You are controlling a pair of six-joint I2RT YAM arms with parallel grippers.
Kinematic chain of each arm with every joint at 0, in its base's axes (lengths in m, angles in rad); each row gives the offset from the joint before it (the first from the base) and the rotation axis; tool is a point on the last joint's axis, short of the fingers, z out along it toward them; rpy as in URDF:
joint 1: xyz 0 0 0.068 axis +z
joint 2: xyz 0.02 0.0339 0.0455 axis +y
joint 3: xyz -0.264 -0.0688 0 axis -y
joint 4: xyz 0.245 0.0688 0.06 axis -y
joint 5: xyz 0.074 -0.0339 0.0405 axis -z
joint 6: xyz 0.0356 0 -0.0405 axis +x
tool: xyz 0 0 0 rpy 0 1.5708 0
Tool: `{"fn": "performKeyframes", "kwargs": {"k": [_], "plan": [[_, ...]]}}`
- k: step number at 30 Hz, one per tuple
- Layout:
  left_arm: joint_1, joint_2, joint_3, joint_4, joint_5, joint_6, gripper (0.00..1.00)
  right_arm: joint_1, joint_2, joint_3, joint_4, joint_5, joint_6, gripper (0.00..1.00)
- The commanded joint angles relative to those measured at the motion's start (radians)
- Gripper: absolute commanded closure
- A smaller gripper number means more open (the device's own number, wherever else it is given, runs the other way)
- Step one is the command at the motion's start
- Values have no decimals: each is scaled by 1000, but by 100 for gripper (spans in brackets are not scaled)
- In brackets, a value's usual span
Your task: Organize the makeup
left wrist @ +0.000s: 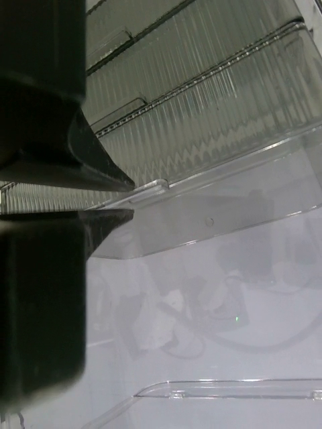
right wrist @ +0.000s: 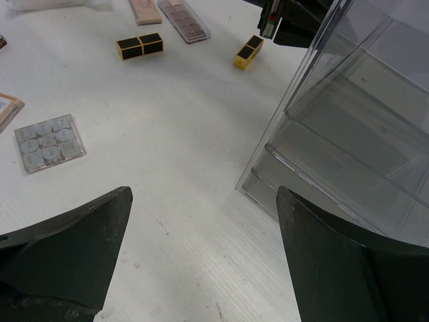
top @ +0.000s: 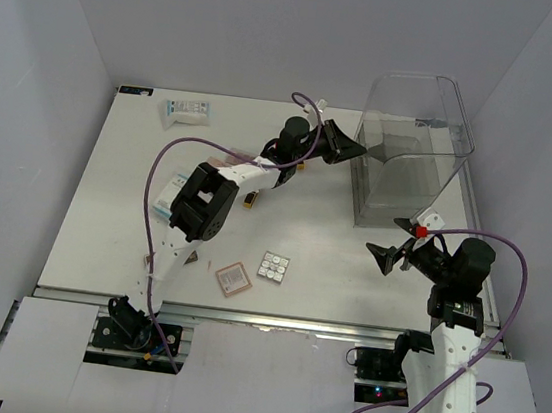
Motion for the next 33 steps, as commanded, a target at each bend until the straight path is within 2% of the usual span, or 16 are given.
{"fn": "performKeyframes", "kwargs": {"k": [1,10,17,21,26,33], "plan": [[-12,-18,9,47,34,-24,80,-4,-12,29,12,-11,-14,5],[-5,-158,-145,89,40,36,94,-4,-6,33,7,-29,-10,6],[46,-333,-290,103,53,88,96,-4,23,57,5,-88,28,6],[75,-384,-345,120,84,73,96,-1,84,144,-9,-130,119,8],[100,-432,-365,132,133,50,96,8,176,292,-108,-156,174,11],[103,-474,-370,148,177,10,96,55,222,468,-179,-105,327,15]]}}
